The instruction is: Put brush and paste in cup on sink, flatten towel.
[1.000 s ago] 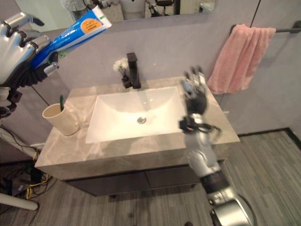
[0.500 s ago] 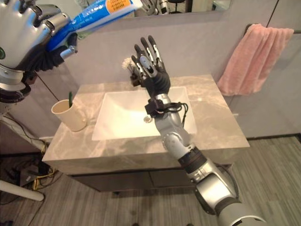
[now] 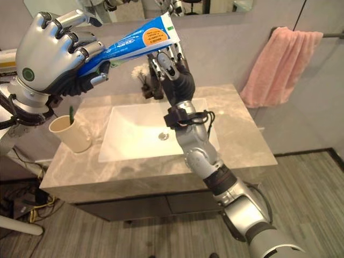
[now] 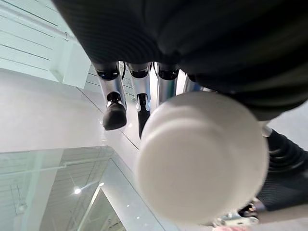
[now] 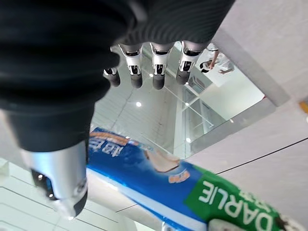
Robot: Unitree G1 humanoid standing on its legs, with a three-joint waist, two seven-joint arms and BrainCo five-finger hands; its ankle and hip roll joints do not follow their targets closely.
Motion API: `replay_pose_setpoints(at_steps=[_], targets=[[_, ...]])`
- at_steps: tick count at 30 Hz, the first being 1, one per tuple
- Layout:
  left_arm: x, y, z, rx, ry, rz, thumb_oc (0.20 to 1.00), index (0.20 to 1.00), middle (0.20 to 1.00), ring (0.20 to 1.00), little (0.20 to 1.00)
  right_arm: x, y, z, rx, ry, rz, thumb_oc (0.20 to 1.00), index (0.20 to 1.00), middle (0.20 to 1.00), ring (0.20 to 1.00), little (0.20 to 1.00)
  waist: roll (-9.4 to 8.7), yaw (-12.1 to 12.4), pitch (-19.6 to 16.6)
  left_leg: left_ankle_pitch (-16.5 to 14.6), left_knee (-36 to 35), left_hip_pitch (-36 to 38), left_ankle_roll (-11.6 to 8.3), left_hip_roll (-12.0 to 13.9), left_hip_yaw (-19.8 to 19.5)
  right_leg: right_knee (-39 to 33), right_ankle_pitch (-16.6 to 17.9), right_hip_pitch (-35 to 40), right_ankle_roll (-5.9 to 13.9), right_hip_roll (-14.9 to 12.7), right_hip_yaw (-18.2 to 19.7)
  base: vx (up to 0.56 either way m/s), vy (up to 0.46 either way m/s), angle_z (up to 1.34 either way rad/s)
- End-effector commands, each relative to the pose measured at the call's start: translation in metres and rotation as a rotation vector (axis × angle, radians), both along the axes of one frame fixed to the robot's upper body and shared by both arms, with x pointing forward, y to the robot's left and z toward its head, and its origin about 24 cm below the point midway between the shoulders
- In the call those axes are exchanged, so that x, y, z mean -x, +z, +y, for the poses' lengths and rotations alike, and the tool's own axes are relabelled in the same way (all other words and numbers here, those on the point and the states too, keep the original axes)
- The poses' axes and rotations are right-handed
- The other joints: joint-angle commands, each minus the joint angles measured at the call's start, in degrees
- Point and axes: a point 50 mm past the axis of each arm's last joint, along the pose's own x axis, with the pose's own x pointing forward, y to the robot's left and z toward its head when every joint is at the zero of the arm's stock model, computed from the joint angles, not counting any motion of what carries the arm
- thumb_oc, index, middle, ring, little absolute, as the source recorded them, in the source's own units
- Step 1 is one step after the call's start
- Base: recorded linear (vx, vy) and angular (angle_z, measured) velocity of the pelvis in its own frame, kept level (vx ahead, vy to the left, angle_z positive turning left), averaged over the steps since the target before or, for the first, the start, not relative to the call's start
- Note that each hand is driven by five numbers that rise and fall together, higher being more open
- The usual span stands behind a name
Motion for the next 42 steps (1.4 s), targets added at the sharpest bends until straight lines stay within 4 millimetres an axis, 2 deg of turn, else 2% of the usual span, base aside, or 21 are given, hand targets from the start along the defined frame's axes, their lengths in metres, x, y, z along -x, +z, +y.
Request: replay_pose_setpoints(at_steps=[1, 9, 18, 19, 20, 21, 22, 30, 31, 34, 35, 40, 42], targets=[[-0.002, 0.014, 0.01, 0.058, 0.032, -0.01, 0.2, 0.2, 0.2, 0.2, 0.2, 0.014, 0.05, 0.011, -0.08, 0.039, -0.19, 1.0, 1.0, 1.0, 1.0, 1.0, -3.33, 0.56, -2.18, -1.69, 0.14, 3.04, -2.95, 2.67, -1.2, 0.25, 3.81, 1.89, 6.45, -8.81, 0.22, 0.0, 0.0, 0.0], [-0.015, -0.01, -0.01, 0.131, -0.083, 0.157, 0.2, 0.2, 0.2, 0.2, 0.2, 0.017, 0.051, 0.017, -0.139, 0.08, -0.188, 1.0, 1.0, 1.0, 1.0, 1.0, -3.03, -0.34, -2.16, -1.58, 0.14, 3.29, -3.01, 2.96, -1.06, 0.25, 3.42, 2.04, 6.1, -8.36, 0.57, 0.0, -0.018, -0.05], [-0.017, -0.022, -0.015, 0.159, -0.122, 0.249, 0.2, 0.2, 0.2, 0.2, 0.2, 0.018, 0.047, 0.018, -0.15, 0.091, -0.178, 1.0, 1.0, 1.0, 1.0, 1.0, -2.64, -0.51, -2.18, -1.47, 0.14, 3.4, -3.14, 3.11, -0.91, 0.25, 3.25, 2.02, 5.87, -8.02, 0.64, 0.0, -0.004, -0.01], [-0.017, -0.024, -0.015, 0.159, -0.123, 0.256, 0.2, 0.2, 0.2, 0.2, 0.2, 0.018, 0.047, 0.018, -0.151, 0.089, -0.177, 0.592, 0.592, 0.592, 0.592, 0.592, -2.65, -0.52, -2.23, -1.47, 0.14, 3.43, -3.15, 3.14, -0.93, 0.25, 3.23, 2.03, 5.84, -7.97, 0.63, 0.0, 0.0, 0.0], [-0.017, -0.026, -0.014, 0.16, -0.121, 0.264, 0.2, 0.2, 0.2, 0.2, 0.2, 0.018, 0.046, 0.018, -0.151, 0.088, -0.173, 0.429, 0.429, 0.429, 0.429, 0.429, -2.62, -0.49, -2.25, -1.44, 0.14, 3.44, -3.16, 3.21, -0.91, 0.25, 3.18, 2.07, 5.81, -7.91, 0.57, 0.0, 0.0, 0.0], [-0.017, -0.026, -0.014, 0.16, -0.121, 0.265, 0.2, 0.2, 0.2, 0.2, 0.2, 0.018, 0.046, 0.018, -0.15, 0.088, -0.173, 0.429, 0.429, 0.429, 0.429, 0.429, -2.6, -0.51, -2.26, -1.44, 0.14, 3.44, -3.16, 3.21, -0.92, 0.25, 3.18, 2.07, 5.81, -7.91, 0.56, 0.0, 0.0, 0.0], [-0.017, -0.029, -0.013, 0.17, -0.125, 0.277, 0.2, 0.2, 0.2, 0.2, 0.2, 0.018, 0.043, 0.018, -0.152, 0.088, -0.164, 0.2, 0.2, 0.2, 0.2, 0.2, -2.56, -0.48, -2.29, -1.42, 0.14, 3.54, -3.11, 3.29, -0.89, 0.25, 3.07, 2.18, 5.7, -7.77, 0.51, 0.0, 0.0, 0.0], [-0.015, -0.031, -0.011, 0.216, -0.123, 0.257, 0.2, 0.2, 0.2, 0.2, 0.2, 0.017, 0.037, 0.015, -0.192, 0.07, -0.129, 0.2, 0.2, 0.2, 0.2, 0.2, -2.37, -0.37, -2.26, -1.26, 0.14, 3.22, -3.18, 3.52, -1.28, 0.25, 2.88, 2.39, 5.46, -7.63, 0.18, 0.0, 0.0, 0.0], [-0.015, -0.032, -0.007, 0.258, -0.12, 0.248, 0.222, 0.222, 0.222, 0.222, 0.222, 0.017, 0.037, 0.011, -0.222, 0.048, -0.119, 0.2, 0.2, 0.2, 0.2, 0.2, -2.43, -0.26, -2.21, -1.23, 0.14, 3.1, -3.13, 3.56, -1.42, 0.25, 2.86, 2.43, 5.41, -7.63, 0.02, 0.0, 0.0, 0.0], [-0.012, -0.03, -0.006, 0.323, -0.139, 0.217, 0.743, 0.743, 0.743, 0.743, 0.743, 0.017, 0.035, 0.006, -0.292, 0.016, -0.088, 0.2, 0.2, 0.2, 0.2, 0.2, -2.54, 0.08, -2.15, -1.21, 0.14, 2.87, -3.07, 3.55, -1.88, 0.25, 2.63, 2.77, 5.25, -7.64, -0.42, -0.03, -0.014, 0.11], [-0.012, -0.031, -0.005, 0.338, -0.14, 0.216, 1.0, 1.0, 1.0, 1.0, 1.0, 0.018, 0.036, 0.004, -0.308, 0.009, -0.086, 0.2, 0.2, 0.2, 0.2, 0.2, -2.49, 0.05, -2.16, -1.19, 0.14, 2.84, -3.07, 3.54, -2.04, 0.25, 2.55, 2.89, 5.2, -7.62, -0.61, -0.04, -0.02, 0.21], [-0.006, -0.025, -0.008, 0.445, -0.19, 0.135, 1.0, 1.0, 1.0, 1.0, 1.0, 0.018, 0.037, -0.008, -0.466, -0.051, -0.051, 0.2, 0.2, 0.2, 0.2, 0.2, -2.52, 0.78, -2.12, -0.73, 0.14, 1.97, -3.47, 3.82, -3.7, 0.25, 2.05, 3.85, 4.72, -7.46, -2.07, -0.03, -0.024, 0.15], [0.005, -0.016, -0.004, 0.472, -0.21, 0.055, 1.0, 1.0, 1.0, 1.0, 1.0, 0.017, 0.038, -0.016, -0.533, -0.079, -0.04, 0.2, 0.2, 0.2, 0.2, 0.2, -2.58, 1.91, -1.94, -0.45, 0.14, 1.44, -3.66, 3.79, -4.75, 0.25, 1.9, 4.33, 4.5, -7.47, -2.9, -0.02, -0.03, 0.15]])
